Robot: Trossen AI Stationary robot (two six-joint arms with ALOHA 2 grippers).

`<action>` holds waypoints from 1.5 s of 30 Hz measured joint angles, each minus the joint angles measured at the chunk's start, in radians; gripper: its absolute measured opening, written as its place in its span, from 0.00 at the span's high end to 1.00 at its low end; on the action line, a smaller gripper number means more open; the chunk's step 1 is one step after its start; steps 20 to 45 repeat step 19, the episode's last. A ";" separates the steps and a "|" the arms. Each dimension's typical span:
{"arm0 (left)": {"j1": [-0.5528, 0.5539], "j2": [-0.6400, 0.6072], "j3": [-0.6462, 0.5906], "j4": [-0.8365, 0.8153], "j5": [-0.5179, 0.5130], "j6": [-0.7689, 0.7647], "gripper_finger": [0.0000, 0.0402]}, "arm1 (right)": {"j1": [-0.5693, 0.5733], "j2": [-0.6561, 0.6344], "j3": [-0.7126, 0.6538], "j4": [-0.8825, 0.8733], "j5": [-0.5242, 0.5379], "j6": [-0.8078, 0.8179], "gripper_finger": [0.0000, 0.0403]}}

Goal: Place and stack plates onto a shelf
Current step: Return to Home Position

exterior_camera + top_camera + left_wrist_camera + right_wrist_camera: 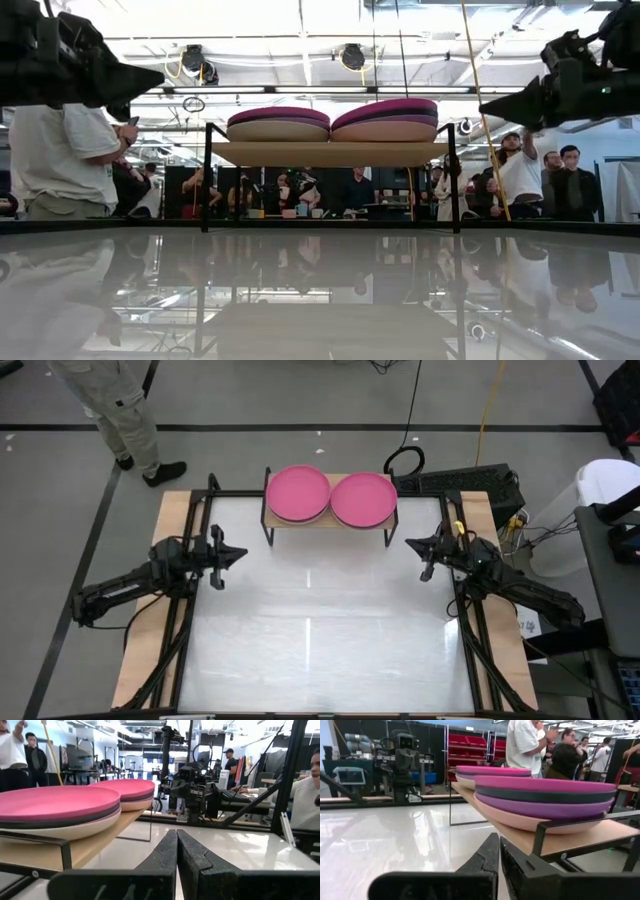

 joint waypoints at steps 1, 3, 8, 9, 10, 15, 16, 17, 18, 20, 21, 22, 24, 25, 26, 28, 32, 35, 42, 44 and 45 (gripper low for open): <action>0.000 0.000 0.000 0.000 0.000 -0.009 0.99 | 0.000 0.000 0.000 -0.001 0.000 0.004 1.00; 0.000 0.000 0.000 -0.003 0.000 -0.016 0.99 | 0.000 0.001 -0.001 -0.002 0.003 0.018 1.00; 0.000 0.000 0.000 -0.003 0.000 -0.017 0.99 | 0.000 0.002 -0.002 -0.004 0.005 0.012 1.00; 0.000 0.000 0.000 -0.003 0.000 -0.017 0.99 | 0.000 0.002 -0.002 -0.004 0.005 0.012 1.00; 0.000 0.000 0.000 -0.003 0.000 -0.017 0.99 | 0.000 0.002 -0.002 -0.003 0.004 0.012 1.00; 0.000 0.000 0.000 -0.004 0.000 -0.018 0.99 | 0.000 0.002 -0.003 -0.001 0.002 0.012 1.00; 0.000 0.000 0.000 -0.003 0.000 -0.018 0.99 | 0.000 0.002 -0.003 -0.001 0.002 0.012 1.00; 0.000 0.000 0.000 -0.004 0.000 -0.019 0.99 | 0.000 0.002 -0.003 -0.001 0.002 0.012 1.00; 0.000 0.000 0.000 -0.004 0.000 -0.019 0.99 | 0.000 0.002 -0.003 -0.001 0.002 0.012 1.00; 0.000 0.000 0.000 -0.004 0.000 -0.019 0.99 | 0.000 0.002 -0.003 -0.001 0.002 0.012 1.00; 0.000 0.000 0.000 -0.004 0.000 -0.019 0.99 | 0.000 0.002 -0.003 -0.001 0.002 0.012 1.00; 0.000 0.000 0.000 -0.004 0.000 -0.019 0.99 | 0.000 0.002 -0.003 -0.001 0.002 0.012 1.00; 0.000 0.000 0.000 -0.004 0.000 -0.019 0.99 | 0.000 0.002 -0.003 -0.001 0.002 0.012 1.00; 0.000 0.000 0.000 -0.004 0.000 -0.019 0.99 | 0.000 0.002 -0.003 -0.001 0.002 0.012 1.00; 0.000 0.000 0.000 -0.004 0.000 -0.019 0.99 | 0.000 0.002 -0.003 -0.001 0.002 0.012 1.00; 0.000 0.000 0.000 -0.004 0.000 -0.019 0.99 | 0.000 0.002 -0.003 -0.001 0.002 0.012 1.00; 0.000 0.000 0.000 -0.004 0.000 -0.019 0.99 | 0.000 0.002 -0.003 -0.001 0.002 0.012 1.00; 0.000 0.000 0.000 -0.004 0.000 -0.019 0.99 | 0.000 0.002 -0.003 -0.001 0.002 0.012 1.00; 0.000 0.000 0.000 -0.004 0.000 -0.019 0.99 | 0.000 0.002 -0.003 -0.001 0.002 0.012 1.00; 0.000 0.000 0.000 -0.004 0.000 -0.019 0.99 | 0.000 0.002 -0.003 -0.001 0.002 0.012 1.00; 0.000 0.000 0.000 -0.004 0.000 -0.019 0.99 | 0.000 0.002 -0.003 -0.001 0.002 0.012 1.00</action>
